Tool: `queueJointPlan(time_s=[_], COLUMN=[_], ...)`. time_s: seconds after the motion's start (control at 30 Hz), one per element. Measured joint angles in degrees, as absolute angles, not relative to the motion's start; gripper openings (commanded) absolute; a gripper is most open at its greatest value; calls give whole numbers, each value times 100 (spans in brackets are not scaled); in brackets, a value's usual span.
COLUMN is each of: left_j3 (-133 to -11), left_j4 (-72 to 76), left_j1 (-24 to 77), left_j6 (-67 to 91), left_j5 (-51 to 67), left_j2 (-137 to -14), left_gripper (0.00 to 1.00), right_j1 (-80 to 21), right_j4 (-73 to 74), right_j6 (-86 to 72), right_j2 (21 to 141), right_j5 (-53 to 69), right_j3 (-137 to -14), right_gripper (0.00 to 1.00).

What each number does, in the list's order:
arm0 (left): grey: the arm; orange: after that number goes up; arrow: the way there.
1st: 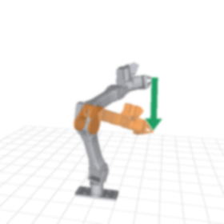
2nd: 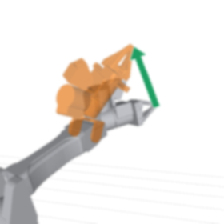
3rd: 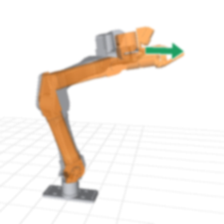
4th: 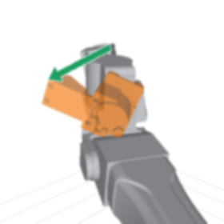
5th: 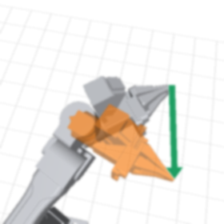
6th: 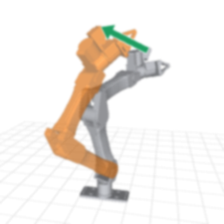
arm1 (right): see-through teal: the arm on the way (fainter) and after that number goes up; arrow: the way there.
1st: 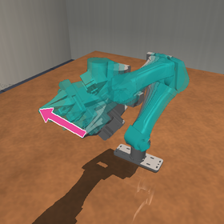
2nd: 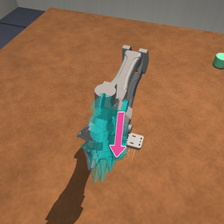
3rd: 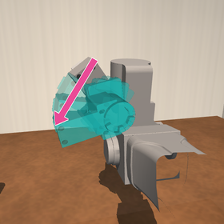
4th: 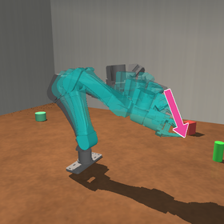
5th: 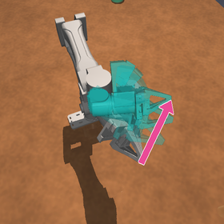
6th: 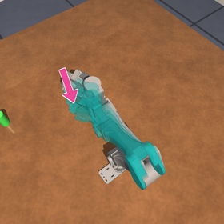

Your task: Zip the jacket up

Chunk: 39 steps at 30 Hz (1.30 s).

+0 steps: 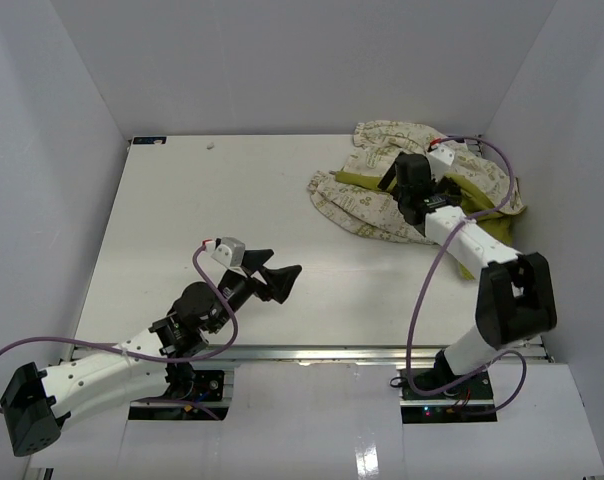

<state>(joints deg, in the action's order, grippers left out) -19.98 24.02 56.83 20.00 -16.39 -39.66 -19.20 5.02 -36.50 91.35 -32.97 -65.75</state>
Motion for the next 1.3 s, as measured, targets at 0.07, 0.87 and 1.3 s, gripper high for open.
queueJointPlan(time_s=[0.07, 0.87, 1.3], left_j3=[-1994, -1999, -1999], left_j4=[2401, 2277, 2132], left_j1=[5685, 5686, 5686], left_j6=[2002, 2123, 2217], left_j5=[-1656, -1669, -1807], left_j2=[-3954, -4088, -3769], left_gripper=[98, 98, 98], right_j1=[-1781, -1172, -2161], right_j4=[549, 702, 420], right_j6=[-3675, -2815, -1922], right_j2=[9703, 13724, 13086], right_j5=[-3098, -241, 957], right_j3=[-6990, -10924, -9813], right_gripper=[95, 94, 93])
